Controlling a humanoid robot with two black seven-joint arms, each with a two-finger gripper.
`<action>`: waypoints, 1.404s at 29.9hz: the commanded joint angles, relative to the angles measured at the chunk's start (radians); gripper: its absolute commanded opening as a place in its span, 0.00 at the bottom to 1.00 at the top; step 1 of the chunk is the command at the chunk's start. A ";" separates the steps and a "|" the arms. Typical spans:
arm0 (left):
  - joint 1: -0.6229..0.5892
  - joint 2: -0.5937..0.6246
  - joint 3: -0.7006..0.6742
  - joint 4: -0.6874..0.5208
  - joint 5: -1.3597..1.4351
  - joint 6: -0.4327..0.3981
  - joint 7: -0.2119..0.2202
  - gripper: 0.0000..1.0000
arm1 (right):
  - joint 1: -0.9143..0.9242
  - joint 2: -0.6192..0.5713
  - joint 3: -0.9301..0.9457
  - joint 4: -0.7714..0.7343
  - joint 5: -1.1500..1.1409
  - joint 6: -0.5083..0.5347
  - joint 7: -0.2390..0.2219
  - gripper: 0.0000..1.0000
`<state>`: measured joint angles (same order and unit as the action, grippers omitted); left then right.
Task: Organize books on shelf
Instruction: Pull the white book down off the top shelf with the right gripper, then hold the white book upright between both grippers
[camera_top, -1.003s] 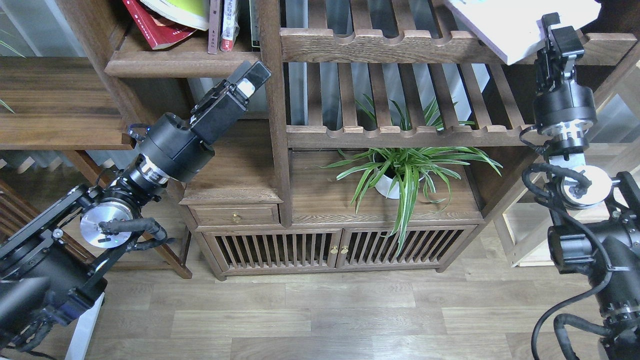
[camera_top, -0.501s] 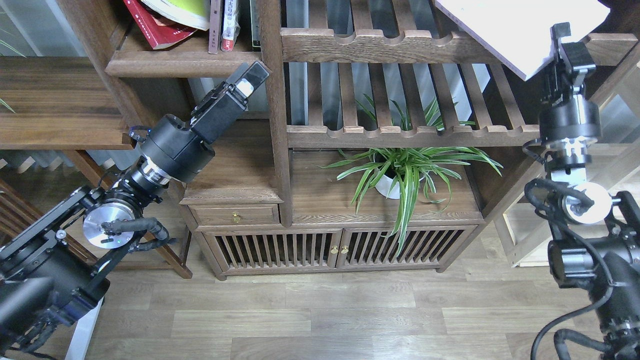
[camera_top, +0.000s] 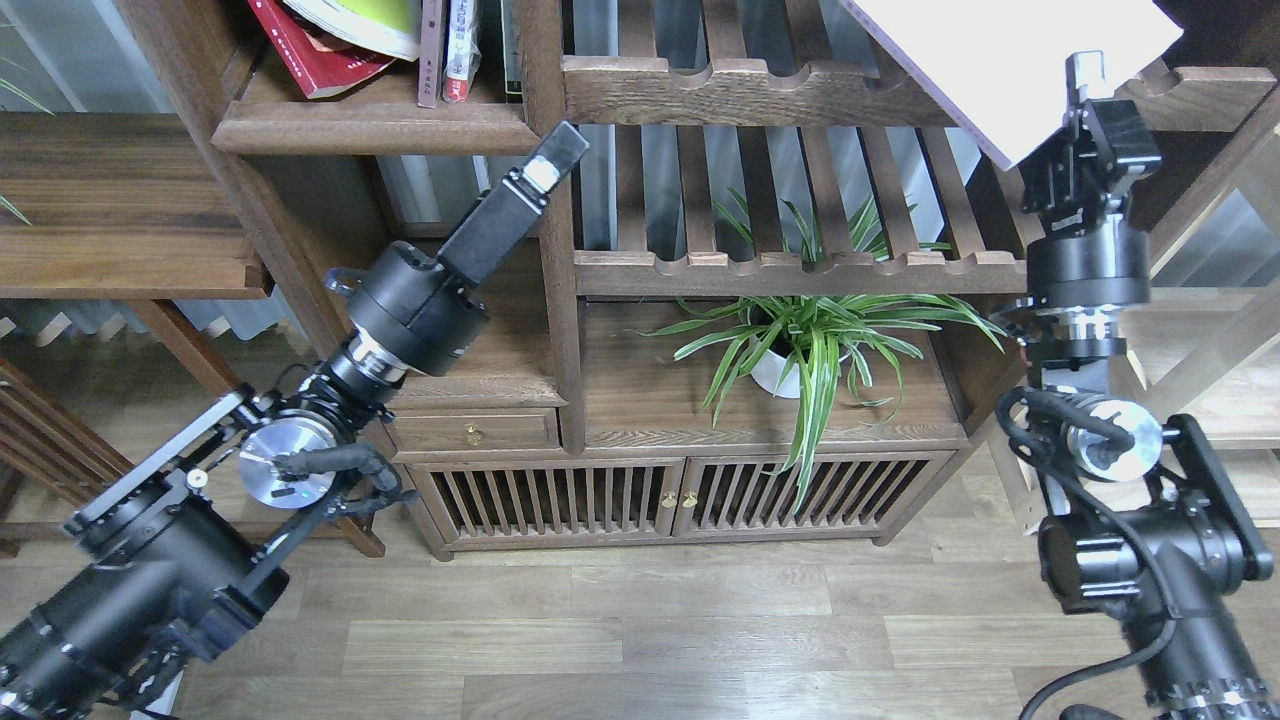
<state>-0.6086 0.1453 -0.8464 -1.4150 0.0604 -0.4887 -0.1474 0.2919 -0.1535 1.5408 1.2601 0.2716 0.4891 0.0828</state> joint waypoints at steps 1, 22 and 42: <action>0.001 -0.041 0.003 -0.001 -0.030 0.000 -0.003 0.97 | -0.002 0.026 -0.024 0.015 0.000 0.000 -0.003 0.02; 0.001 -0.062 0.018 0.044 -0.169 0.000 0.048 0.97 | 0.000 0.133 -0.209 0.039 -0.002 0.000 -0.006 0.02; -0.036 -0.072 -0.003 0.107 -0.209 0.000 0.046 0.97 | 0.016 0.154 -0.330 0.044 -0.008 0.000 -0.012 0.02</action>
<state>-0.6276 0.0789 -0.8456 -1.3169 -0.1489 -0.4887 -0.0997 0.3082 0.0000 1.2295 1.3036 0.2681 0.4887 0.0729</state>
